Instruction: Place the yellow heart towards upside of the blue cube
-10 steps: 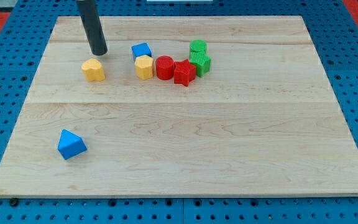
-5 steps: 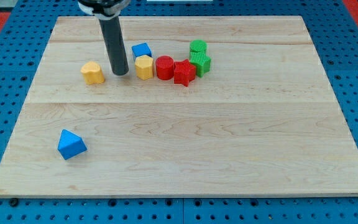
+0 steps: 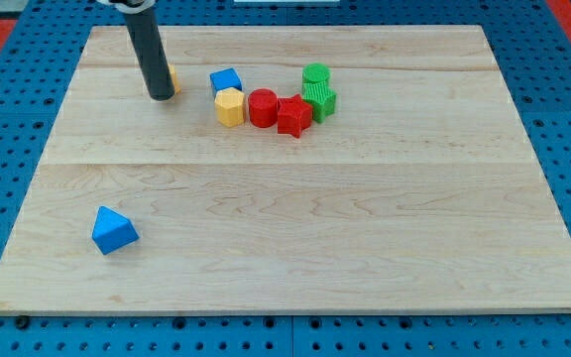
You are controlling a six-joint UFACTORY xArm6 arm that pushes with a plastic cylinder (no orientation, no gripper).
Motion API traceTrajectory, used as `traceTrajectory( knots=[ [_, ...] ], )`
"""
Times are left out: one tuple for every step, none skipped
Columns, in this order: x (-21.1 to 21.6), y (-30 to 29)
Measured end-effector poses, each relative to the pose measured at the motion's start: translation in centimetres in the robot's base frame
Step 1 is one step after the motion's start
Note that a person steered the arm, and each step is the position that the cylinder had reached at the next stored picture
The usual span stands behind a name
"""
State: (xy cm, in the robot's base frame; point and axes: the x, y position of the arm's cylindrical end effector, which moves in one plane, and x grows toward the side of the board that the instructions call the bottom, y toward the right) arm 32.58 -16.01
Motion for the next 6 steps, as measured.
traceTrajectory(
  knots=[
    [0.0,-3.0],
    [-0.4,-4.5],
    [-1.2,-5.3],
    [-2.6,-5.3],
    [-3.4,-5.0],
    [-3.1,-3.4]
  ],
)
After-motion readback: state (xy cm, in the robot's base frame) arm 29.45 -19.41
